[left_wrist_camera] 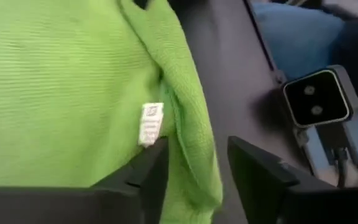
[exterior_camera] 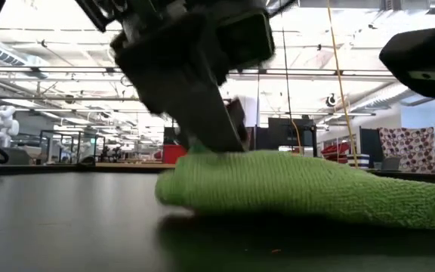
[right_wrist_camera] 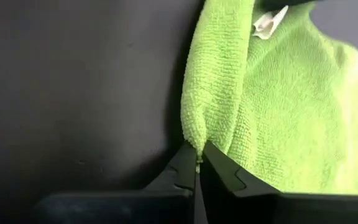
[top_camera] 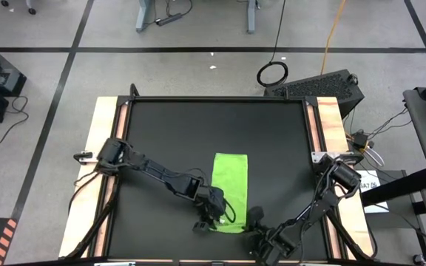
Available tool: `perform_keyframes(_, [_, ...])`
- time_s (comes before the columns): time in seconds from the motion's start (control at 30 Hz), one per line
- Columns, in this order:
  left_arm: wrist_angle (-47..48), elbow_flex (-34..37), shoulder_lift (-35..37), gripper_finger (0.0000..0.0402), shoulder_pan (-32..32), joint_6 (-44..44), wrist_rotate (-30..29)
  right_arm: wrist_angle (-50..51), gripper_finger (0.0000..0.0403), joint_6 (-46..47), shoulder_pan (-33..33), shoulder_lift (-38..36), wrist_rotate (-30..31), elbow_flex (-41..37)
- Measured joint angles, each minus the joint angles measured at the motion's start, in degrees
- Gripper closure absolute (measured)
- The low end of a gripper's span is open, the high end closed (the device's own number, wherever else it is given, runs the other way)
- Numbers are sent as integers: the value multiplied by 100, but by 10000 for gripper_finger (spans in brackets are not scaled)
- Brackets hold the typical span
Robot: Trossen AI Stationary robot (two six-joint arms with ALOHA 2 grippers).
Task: Roll towel into tight, uniform cylinder
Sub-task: Roll the green towel
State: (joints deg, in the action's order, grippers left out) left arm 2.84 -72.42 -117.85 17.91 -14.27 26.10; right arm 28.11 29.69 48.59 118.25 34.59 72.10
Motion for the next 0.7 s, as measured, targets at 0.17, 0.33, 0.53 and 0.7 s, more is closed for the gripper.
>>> perform_keyframes(0.17, [831, -11, 564, 204, 192, 681, -1195, 12, 399, 504, -84, -113, -412, -2])
perform_keyframes(0.33, [1002, -18, 731, 202, 820, 1553, -2474, 21, 401, 780, -164, -295, -889, -17])
perform_keyframes(0.53, [730, 135, 485, 201, 1704, 2424, -4298, 16, 401, 921, -300, -404, -1321, -17])
perform_keyframes(0.7, [-73, 197, 110, 201, 2061, 2607, -4870, -41, 401, 976, -447, -415, -1608, -17])
